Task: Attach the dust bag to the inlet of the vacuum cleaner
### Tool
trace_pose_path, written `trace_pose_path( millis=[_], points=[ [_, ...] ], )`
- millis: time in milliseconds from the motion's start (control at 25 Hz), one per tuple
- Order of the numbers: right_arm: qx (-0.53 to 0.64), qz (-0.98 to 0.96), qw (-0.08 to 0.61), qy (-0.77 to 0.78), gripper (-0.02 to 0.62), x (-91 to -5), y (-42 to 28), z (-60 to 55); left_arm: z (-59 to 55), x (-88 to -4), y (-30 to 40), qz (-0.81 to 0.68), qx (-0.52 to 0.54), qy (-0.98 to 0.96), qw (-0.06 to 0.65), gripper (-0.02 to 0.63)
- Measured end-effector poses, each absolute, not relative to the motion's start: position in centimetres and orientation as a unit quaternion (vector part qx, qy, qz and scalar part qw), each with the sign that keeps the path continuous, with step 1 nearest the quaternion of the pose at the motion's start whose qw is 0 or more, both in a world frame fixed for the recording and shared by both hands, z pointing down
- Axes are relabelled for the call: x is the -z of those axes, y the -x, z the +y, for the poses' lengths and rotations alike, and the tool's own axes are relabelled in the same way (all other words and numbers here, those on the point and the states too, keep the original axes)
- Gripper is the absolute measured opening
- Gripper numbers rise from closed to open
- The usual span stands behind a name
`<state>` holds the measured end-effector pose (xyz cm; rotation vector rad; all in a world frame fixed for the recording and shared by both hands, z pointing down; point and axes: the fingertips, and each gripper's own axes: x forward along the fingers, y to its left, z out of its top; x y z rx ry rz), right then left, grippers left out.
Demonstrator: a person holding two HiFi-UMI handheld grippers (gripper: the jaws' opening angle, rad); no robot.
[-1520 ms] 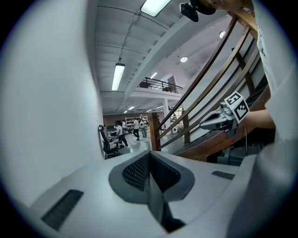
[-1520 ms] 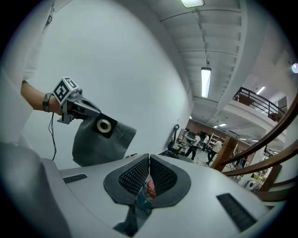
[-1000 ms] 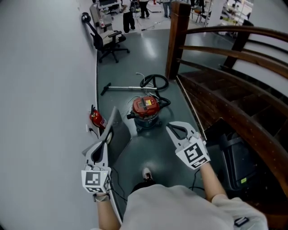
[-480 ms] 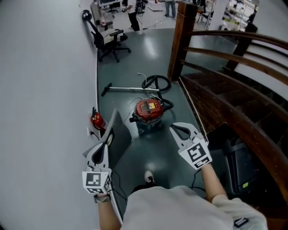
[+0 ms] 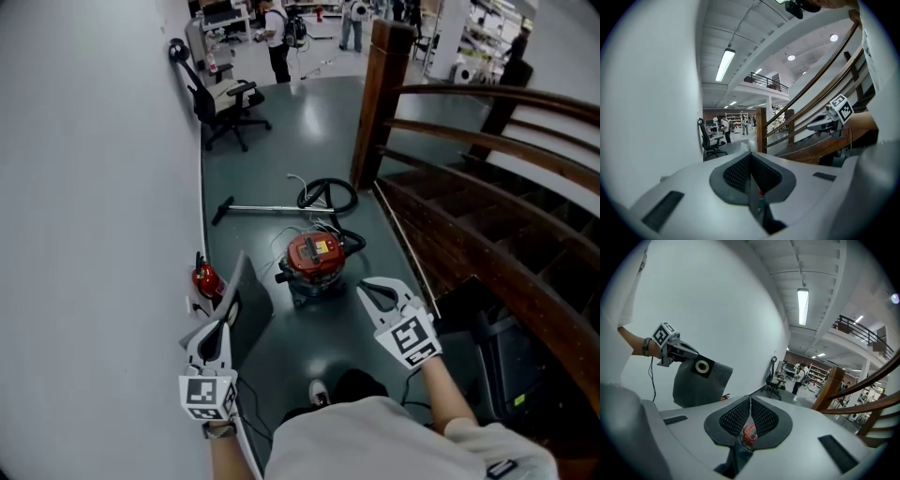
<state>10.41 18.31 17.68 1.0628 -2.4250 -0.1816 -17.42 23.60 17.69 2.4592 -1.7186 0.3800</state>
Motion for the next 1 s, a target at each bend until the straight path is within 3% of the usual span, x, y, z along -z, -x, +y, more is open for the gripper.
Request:
trace_pose_path(
  millis=[560, 1000],
  points=[
    [0.071, -0.910, 0.219, -0.344, 0.029, -19.1, -8.9, 7.9, 14.6, -19.9, 18.3, -0.597, -0.125, -0.789, 0.072, 0.006],
    [0.087, -0.913, 0.254, -0.307, 0.031, -23.3, -7.6, -1.9, 7.6, -22.8, 19.1, -0.626, -0.144, -0.761, 0.092, 0.006]
  ],
)
